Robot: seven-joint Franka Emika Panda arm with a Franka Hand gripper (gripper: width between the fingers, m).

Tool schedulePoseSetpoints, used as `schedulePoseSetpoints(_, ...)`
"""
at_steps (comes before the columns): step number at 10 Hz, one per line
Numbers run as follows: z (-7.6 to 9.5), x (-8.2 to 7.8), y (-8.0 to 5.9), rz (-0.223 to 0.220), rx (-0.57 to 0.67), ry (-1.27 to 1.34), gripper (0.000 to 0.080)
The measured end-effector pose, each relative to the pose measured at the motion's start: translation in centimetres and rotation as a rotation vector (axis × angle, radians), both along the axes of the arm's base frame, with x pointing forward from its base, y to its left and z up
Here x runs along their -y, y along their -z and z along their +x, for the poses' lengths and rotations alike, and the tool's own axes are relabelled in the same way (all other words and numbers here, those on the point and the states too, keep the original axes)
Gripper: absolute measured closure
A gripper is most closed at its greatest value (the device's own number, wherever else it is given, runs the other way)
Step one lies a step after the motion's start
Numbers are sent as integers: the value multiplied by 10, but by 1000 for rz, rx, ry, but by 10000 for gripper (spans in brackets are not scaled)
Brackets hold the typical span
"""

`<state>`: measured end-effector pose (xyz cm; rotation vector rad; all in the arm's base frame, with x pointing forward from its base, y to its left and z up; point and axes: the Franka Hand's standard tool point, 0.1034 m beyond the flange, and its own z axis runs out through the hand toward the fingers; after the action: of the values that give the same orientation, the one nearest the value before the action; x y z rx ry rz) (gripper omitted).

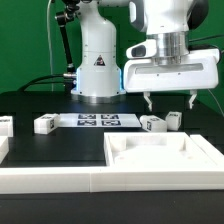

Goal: Assemble square table

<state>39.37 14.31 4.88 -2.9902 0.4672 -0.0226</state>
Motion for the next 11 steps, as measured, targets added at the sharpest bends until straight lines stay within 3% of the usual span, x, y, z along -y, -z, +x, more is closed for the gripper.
schedulePoseSetpoints(4, -1, 0, 1, -1, -15, -25, 151)
schedulePoseSetpoints(6, -7, 14, 3, 10, -178, -7, 151)
schedulePoseSetpoints(11, -5, 10, -6, 68, -508, -43, 151)
